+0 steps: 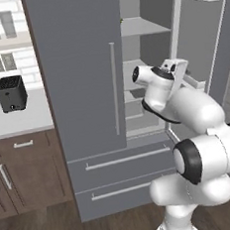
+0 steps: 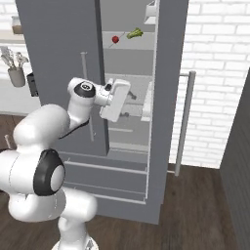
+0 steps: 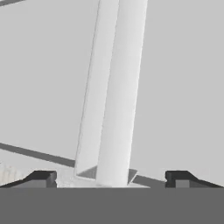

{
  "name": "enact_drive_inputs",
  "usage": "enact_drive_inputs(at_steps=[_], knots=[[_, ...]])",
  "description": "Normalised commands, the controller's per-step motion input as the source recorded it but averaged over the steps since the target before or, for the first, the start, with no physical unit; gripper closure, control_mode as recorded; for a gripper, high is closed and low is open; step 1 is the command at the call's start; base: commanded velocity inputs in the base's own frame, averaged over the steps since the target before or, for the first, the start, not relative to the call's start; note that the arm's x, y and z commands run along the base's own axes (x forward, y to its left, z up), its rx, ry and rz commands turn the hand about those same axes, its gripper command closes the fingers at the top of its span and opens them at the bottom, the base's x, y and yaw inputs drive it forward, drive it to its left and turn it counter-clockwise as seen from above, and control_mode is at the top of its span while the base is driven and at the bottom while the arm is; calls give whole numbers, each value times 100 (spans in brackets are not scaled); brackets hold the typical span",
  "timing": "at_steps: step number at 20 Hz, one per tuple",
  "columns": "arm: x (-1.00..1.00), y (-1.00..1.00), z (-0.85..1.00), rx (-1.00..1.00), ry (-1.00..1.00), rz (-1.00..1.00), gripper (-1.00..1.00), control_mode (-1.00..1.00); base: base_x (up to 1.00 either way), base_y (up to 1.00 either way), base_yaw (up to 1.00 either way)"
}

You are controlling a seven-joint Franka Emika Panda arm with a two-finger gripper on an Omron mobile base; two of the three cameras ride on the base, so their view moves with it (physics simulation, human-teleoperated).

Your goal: Take the strawberry from the fridge and place it on top of the pancake, located on the dining counter.

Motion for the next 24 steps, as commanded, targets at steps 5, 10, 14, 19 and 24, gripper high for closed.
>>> enact_drive_inputs(at_steps=[5, 10, 14, 19, 24], knots=[[4, 97, -1, 38, -25, -12, -100, -100, 0, 0, 0], [0, 81, -15, 86, -40, -18, -100, -100, 0, 0, 0], [0, 75, -16, 83, -49, -17, -100, -100, 0, 0, 0], [0, 70, 17, 44, -51, -2, -100, -100, 0, 0, 0], [0, 30, 62, 15, -2, 17, -100, -100, 0, 0, 0]])
